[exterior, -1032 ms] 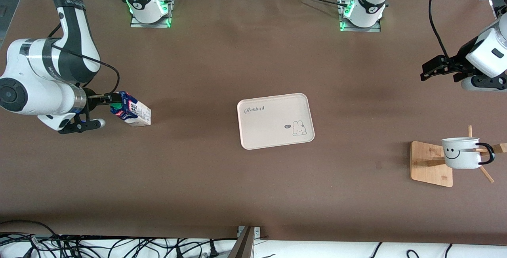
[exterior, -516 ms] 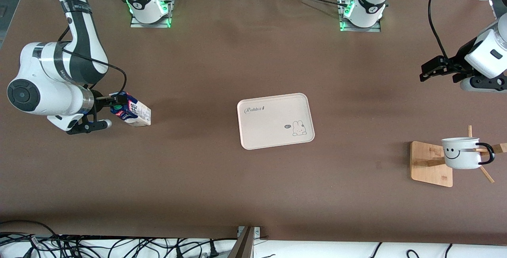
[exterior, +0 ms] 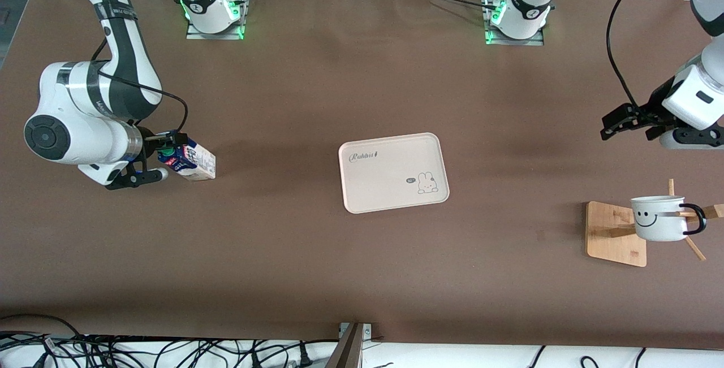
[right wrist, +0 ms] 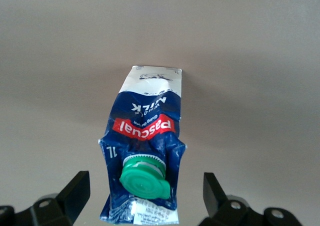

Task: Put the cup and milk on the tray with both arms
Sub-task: 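Reach the right gripper to the milk carton while the left gripper approaches the mug, then grasp the milk carton with the right gripper while the left gripper grasps the mug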

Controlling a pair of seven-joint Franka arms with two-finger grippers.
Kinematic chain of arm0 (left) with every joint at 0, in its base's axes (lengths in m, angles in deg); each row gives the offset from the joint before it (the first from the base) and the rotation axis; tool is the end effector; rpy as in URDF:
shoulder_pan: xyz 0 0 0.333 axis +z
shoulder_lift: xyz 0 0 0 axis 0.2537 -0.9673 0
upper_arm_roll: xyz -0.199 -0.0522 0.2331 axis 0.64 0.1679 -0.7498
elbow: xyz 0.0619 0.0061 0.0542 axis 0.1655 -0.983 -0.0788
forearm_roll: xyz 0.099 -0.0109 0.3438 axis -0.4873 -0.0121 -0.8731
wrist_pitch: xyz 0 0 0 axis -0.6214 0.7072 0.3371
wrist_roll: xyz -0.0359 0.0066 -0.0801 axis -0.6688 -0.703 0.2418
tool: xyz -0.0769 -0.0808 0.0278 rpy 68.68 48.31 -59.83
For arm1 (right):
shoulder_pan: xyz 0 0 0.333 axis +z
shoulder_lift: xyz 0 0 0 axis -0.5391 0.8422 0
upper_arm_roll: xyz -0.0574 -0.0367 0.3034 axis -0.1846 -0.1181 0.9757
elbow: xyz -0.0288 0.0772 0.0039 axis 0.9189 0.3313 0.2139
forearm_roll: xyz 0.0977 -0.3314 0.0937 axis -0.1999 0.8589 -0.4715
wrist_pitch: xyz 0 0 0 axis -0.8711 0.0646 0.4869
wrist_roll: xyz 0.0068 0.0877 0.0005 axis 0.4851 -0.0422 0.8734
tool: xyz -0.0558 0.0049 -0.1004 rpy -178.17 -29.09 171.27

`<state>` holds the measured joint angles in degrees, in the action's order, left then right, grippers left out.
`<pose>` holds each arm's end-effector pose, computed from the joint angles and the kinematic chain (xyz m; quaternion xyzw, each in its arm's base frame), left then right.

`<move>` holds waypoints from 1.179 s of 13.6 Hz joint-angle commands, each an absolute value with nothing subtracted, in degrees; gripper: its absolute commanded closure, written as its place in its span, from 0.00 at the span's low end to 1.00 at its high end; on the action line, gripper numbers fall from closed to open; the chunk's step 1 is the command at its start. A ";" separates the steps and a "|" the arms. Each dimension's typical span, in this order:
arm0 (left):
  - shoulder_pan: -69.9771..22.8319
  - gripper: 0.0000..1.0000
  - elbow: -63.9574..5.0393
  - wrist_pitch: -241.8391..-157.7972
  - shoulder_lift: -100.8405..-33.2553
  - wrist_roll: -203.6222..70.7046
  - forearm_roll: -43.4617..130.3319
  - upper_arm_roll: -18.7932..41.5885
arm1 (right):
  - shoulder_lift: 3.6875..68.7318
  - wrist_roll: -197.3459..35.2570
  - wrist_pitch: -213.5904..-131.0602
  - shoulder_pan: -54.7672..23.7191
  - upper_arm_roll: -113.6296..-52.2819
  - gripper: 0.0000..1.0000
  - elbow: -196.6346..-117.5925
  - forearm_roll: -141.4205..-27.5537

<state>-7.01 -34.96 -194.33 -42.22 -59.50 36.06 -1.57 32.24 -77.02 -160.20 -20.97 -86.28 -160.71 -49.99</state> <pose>0.5427 0.0210 0.5213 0.9985 0.0211 0.0490 0.0127 0.5664 0.0382 0.3489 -0.9825 -0.0948 0.1604 0.0024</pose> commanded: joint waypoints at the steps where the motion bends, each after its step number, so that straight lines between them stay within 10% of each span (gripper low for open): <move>1: -6.88 0.00 -40.73 -205.47 -40.46 -60.01 34.36 -1.65 | 31.11 -77.55 -160.68 -20.93 -86.03 0.00 -162.42 -50.72; 14: -6.96 0.00 -52.00 -232.93 -44.32 -56.15 31.81 -3.50 | 32.17 -77.38 -160.68 -20.93 -85.94 0.00 -162.42 -50.72; 16: -7.05 0.00 -52.09 -234.09 -44.94 -56.05 31.72 -4.11 | 32.17 -77.02 -160.68 -20.93 -85.94 0.32 -162.24 -50.72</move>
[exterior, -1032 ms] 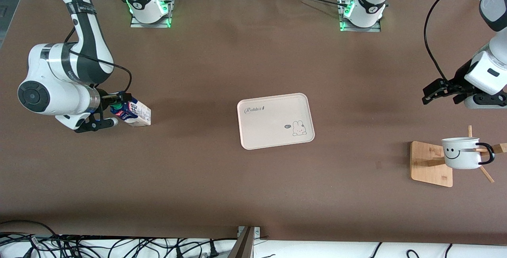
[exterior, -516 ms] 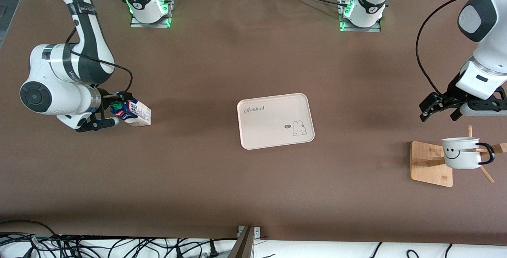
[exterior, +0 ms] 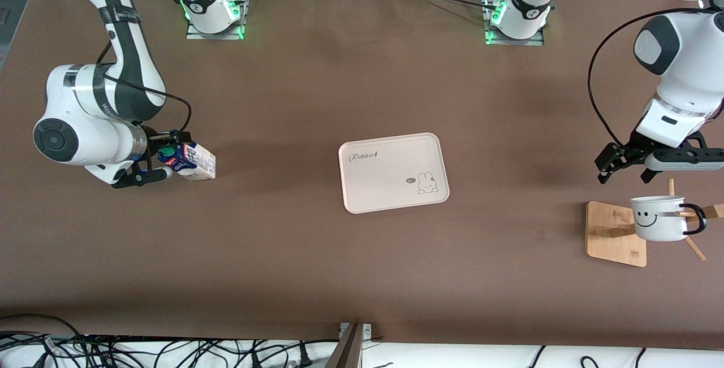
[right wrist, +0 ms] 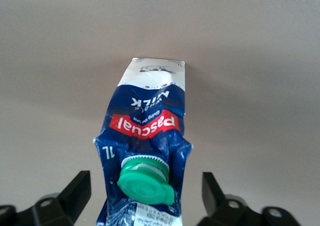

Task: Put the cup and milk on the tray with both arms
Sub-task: 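Grasp the milk carton with the right gripper while the left gripper grasps the mug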

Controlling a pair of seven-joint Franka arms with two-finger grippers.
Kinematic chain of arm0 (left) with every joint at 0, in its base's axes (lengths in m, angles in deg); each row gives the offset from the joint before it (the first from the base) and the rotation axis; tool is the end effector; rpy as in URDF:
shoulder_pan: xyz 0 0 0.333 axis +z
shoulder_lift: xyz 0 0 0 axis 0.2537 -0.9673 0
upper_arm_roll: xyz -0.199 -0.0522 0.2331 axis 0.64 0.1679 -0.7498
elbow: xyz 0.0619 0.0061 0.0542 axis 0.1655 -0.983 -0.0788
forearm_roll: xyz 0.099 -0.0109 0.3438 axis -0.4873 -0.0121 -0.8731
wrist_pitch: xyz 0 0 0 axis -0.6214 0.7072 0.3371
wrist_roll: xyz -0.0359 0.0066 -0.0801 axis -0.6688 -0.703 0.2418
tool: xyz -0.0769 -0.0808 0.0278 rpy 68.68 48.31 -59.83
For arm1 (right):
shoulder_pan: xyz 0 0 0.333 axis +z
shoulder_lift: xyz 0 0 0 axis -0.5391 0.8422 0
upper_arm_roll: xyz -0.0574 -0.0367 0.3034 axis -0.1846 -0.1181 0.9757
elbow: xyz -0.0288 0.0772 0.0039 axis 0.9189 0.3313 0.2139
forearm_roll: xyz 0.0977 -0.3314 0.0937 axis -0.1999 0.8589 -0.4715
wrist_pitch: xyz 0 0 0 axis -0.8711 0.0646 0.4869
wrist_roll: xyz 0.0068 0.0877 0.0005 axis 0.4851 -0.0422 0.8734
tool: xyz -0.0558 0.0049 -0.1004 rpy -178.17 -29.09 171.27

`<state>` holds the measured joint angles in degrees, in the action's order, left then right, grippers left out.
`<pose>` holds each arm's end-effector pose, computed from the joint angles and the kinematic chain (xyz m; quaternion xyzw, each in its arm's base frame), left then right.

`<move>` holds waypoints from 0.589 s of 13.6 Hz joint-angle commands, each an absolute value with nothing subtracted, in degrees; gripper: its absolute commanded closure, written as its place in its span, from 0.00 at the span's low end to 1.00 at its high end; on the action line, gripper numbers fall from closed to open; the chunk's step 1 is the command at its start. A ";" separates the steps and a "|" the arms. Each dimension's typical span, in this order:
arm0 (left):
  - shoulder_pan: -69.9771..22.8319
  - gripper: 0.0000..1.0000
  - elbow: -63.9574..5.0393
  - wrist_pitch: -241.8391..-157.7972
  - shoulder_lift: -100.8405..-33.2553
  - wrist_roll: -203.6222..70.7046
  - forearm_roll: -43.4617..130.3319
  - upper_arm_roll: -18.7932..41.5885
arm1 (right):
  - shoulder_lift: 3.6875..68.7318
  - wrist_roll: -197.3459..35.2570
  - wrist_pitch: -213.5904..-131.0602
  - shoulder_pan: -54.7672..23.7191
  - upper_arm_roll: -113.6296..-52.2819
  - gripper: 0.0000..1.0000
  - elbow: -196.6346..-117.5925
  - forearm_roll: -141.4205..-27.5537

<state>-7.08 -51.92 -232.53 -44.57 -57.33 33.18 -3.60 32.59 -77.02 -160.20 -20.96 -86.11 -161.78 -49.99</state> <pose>0.5578 0.0427 0.4378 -0.9772 -0.0067 -0.2112 0.0190 0.5617 0.0392 0.3383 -0.9803 -0.0956 0.1727 0.0027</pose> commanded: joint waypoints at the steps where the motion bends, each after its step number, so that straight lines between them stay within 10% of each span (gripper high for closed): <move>1: -7.05 0.00 -52.09 -234.53 -45.46 -55.97 31.54 -4.20 | 32.17 -77.02 -160.51 -20.93 -85.60 0.43 -161.98 -50.98; 8: -7.05 0.00 -51.39 -242.95 -50.21 -54.73 29.35 -4.82 | 32.17 -77.46 -160.59 -20.93 -84.98 0.56 -161.45 -50.98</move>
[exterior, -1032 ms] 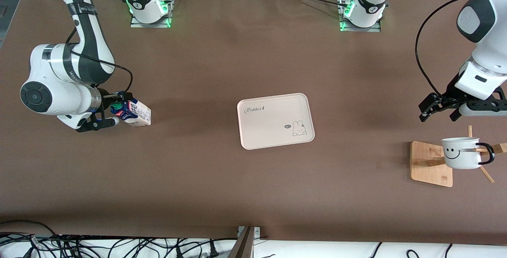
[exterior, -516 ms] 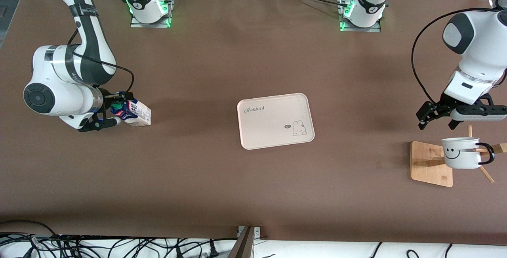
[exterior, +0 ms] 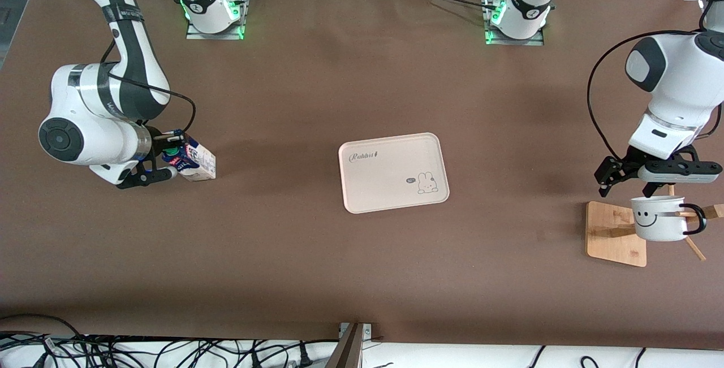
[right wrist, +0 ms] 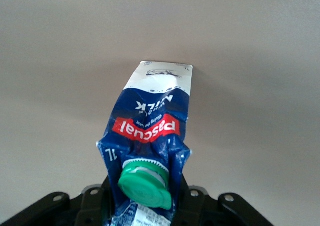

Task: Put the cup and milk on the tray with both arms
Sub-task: 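Grasp the milk carton with the right gripper while the left gripper grasps the mug, then carry the milk carton with the right gripper toward the white tray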

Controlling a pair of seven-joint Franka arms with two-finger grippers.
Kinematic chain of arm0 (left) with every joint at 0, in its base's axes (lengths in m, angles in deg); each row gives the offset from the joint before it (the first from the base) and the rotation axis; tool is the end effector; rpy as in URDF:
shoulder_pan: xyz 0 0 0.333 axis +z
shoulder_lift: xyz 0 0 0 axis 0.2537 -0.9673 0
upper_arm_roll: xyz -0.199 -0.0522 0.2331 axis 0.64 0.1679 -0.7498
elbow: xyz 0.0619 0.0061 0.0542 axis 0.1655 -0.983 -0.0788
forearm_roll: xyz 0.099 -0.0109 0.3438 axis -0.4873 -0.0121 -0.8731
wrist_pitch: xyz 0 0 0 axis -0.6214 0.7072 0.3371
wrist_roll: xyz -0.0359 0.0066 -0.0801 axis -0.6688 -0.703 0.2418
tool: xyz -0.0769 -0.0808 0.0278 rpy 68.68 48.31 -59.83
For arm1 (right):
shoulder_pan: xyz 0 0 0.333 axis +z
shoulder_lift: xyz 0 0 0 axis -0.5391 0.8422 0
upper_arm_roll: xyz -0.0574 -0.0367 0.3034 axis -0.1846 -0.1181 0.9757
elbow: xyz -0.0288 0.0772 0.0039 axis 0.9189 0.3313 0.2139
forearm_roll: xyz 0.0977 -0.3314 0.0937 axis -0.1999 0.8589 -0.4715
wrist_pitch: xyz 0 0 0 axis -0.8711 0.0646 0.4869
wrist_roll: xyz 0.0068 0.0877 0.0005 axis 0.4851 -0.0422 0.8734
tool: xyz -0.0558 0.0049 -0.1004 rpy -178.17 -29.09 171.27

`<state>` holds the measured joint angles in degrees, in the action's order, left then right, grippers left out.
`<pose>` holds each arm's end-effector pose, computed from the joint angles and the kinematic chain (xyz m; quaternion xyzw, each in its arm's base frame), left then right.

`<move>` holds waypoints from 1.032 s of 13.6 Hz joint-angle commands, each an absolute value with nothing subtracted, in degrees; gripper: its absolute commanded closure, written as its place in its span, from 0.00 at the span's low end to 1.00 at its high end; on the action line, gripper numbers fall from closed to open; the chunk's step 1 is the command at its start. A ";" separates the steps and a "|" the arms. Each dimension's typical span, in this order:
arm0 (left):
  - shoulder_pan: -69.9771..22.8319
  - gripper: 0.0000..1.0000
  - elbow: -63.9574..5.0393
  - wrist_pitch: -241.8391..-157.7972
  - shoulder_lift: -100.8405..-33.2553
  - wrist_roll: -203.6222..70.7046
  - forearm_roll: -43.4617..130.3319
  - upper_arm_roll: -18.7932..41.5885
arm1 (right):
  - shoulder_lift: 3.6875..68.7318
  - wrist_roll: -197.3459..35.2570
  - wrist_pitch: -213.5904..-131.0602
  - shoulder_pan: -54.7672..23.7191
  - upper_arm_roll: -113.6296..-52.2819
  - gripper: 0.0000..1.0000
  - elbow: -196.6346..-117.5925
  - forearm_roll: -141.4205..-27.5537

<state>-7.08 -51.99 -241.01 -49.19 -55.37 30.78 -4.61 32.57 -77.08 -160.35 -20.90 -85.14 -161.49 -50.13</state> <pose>0.5736 0.0522 0.4106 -0.9694 0.0187 -0.2417 0.0376 0.5626 0.0491 0.3401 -0.9801 -0.1036 0.1690 0.0050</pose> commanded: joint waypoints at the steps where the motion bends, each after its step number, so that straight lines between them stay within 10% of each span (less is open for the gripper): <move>1: -6.96 0.00 -51.39 -243.49 -50.39 -54.73 29.35 -4.82 | 32.08 -77.46 -160.50 -20.93 -84.98 0.56 -161.28 -50.98; 14: -7.05 0.36 -50.07 -243.76 -50.92 -54.65 29.35 -6.66 | 30.32 -85.37 -149.61 -18.04 -80.06 0.56 -141.77 -57.13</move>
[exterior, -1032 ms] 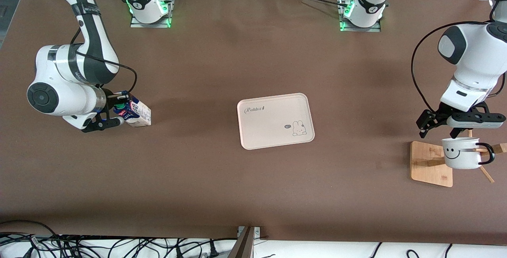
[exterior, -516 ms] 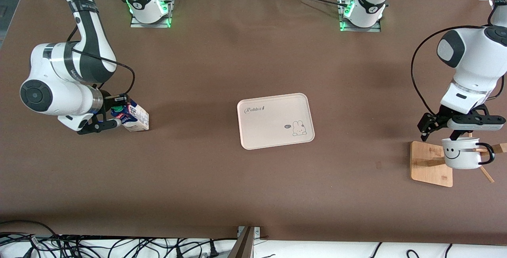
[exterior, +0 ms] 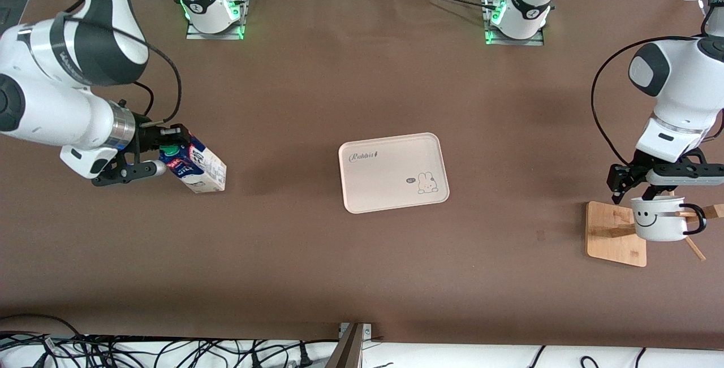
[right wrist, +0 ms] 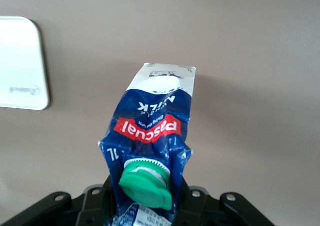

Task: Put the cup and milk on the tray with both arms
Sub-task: 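Carry the milk carton with the right gripper toward the white tray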

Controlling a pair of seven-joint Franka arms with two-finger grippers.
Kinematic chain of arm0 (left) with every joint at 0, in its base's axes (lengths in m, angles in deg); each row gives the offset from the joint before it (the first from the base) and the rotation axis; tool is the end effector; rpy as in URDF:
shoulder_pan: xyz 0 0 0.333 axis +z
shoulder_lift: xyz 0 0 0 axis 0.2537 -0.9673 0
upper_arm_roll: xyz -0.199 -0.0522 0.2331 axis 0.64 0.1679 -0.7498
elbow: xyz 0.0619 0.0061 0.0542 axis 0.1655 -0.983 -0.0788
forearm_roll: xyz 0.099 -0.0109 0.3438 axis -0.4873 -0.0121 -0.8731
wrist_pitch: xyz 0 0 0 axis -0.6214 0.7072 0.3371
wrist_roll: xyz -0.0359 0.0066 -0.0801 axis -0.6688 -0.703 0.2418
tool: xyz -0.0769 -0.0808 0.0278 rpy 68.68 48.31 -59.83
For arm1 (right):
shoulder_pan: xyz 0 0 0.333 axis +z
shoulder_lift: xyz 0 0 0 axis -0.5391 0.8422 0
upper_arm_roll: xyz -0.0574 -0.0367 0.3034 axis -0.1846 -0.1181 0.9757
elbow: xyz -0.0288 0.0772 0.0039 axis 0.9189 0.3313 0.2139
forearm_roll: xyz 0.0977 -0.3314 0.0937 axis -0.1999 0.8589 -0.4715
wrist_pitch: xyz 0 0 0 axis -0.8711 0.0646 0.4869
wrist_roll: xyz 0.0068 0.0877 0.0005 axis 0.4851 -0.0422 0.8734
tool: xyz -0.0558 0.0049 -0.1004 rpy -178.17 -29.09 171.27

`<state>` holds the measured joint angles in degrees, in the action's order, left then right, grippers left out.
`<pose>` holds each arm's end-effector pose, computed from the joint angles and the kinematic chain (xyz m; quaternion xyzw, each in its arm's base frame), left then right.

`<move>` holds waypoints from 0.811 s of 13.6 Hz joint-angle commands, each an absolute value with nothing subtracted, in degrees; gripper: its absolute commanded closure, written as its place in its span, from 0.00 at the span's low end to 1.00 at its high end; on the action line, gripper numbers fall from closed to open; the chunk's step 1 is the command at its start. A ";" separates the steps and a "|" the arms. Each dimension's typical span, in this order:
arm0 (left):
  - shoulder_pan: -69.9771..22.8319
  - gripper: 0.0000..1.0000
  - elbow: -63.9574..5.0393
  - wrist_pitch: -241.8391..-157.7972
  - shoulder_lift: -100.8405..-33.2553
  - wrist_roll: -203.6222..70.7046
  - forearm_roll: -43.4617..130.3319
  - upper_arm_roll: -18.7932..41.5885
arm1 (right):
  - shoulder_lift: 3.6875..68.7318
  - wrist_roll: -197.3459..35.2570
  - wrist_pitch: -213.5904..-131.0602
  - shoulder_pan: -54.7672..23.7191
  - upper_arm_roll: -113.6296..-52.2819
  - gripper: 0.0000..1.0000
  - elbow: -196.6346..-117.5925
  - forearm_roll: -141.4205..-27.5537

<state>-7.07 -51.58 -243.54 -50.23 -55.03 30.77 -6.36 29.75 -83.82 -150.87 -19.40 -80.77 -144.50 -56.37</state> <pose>0.5772 0.0696 0.4091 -0.9654 0.0080 -0.2567 0.0449 0.5840 0.1235 0.4801 -0.9899 -0.0950 0.0852 0.0620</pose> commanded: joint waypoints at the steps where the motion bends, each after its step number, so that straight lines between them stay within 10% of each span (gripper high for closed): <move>1: -7.05 0.42 -49.98 -243.76 -50.92 -54.65 29.43 -6.66 | 30.32 -86.59 -149.61 -16.90 -80.06 0.56 -140.46 -57.13; 11: -7.05 0.72 -49.10 -243.85 -51.01 -54.73 29.70 -7.54 | 40.68 -107.42 -149.95 0.32 -80.93 0.55 -125.33 -57.13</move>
<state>-7.07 -50.35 -243.59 -50.25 -55.03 30.77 -7.08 37.18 -104.19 -150.80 -1.73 -79.96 -129.98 -56.46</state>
